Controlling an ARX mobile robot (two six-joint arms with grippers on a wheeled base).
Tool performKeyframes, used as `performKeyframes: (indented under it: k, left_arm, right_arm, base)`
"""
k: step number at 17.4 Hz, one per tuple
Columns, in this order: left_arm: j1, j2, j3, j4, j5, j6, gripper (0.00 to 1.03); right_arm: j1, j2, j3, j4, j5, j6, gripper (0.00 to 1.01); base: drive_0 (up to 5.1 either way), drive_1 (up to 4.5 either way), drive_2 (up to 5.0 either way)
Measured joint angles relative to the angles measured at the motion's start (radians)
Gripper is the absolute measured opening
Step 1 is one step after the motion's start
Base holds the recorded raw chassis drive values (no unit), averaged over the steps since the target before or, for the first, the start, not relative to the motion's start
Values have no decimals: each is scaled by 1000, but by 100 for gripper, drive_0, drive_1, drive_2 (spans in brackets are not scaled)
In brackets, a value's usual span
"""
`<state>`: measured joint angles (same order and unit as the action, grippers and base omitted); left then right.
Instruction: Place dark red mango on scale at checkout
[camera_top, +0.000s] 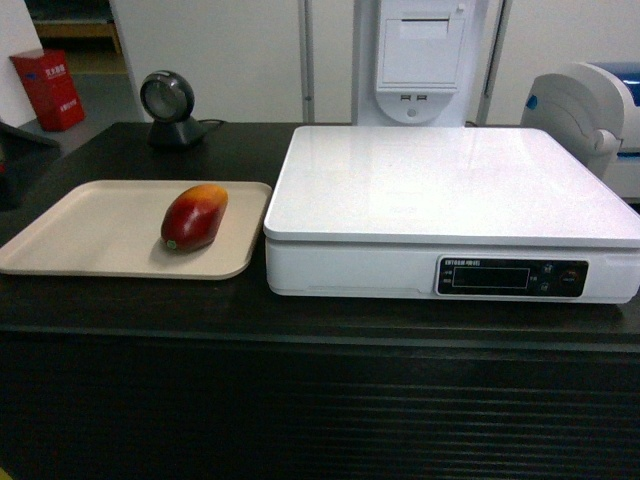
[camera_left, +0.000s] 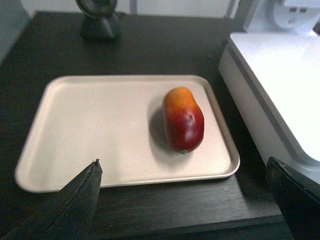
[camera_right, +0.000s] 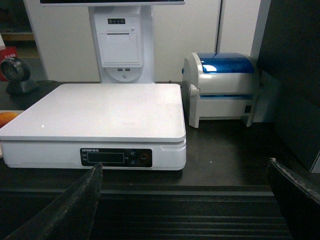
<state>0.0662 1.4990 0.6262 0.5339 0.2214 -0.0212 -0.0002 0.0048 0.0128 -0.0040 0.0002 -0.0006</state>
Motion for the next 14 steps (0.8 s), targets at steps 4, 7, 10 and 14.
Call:
performKeyframes:
  k: [4, 7, 10, 14]
  left_arm:
    - [-67, 355, 327, -120, 41, 18, 98]
    - [-101, 524, 532, -224, 53, 44, 98]
    - [-109, 661, 738, -365, 86, 48, 98]
    - [-108, 742, 898, -488, 76, 65, 98]
  right_arm:
    - [0, 0, 0, 0, 0, 0, 98]
    - [0, 0, 0, 0, 0, 0, 98]
    - [0, 0, 0, 0, 0, 0, 98]
    - [0, 0, 0, 0, 0, 0, 98]
  base:
    - [0, 0, 0]
    - [0, 0, 0]
    - [0, 0, 0]
    - [0, 0, 0]
